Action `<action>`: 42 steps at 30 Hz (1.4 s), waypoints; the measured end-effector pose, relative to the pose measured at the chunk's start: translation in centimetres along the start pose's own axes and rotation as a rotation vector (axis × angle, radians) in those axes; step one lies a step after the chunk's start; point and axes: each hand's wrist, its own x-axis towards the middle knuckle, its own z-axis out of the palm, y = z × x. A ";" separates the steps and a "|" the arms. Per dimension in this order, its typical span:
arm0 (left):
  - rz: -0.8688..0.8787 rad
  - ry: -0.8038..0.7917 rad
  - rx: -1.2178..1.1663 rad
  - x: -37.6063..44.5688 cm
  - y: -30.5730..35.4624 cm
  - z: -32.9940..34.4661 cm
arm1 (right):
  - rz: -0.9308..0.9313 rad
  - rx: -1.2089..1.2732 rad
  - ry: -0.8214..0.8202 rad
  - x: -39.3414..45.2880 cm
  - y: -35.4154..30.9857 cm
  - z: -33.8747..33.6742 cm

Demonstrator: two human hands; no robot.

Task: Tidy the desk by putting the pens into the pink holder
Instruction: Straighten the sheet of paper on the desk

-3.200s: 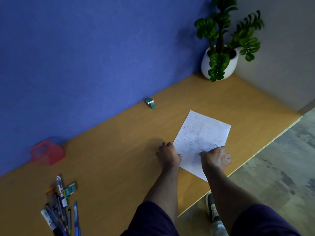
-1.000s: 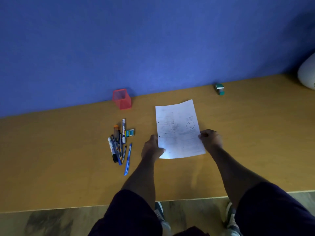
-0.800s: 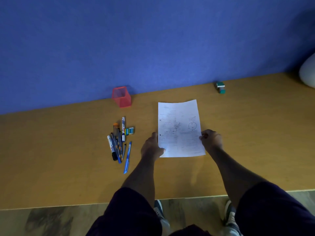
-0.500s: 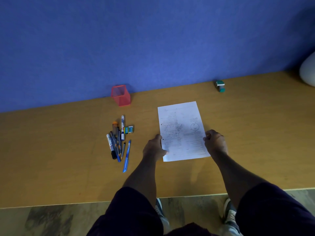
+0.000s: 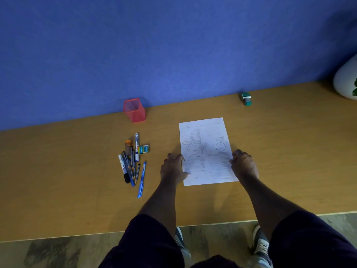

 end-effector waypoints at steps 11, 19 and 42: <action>0.128 -0.025 0.095 0.1 0.0 -0.1 | -0.280 -0.131 -0.043 -0.2 -0.1 0.5; 0.159 -0.085 0.133 0.6 0.0 -0.4 | -0.259 -0.116 -0.194 -0.3 -0.4 0.1; 0.233 -0.044 0.177 2.7 0.4 -2.1 | -0.287 -0.192 -0.108 0.8 0.0 0.9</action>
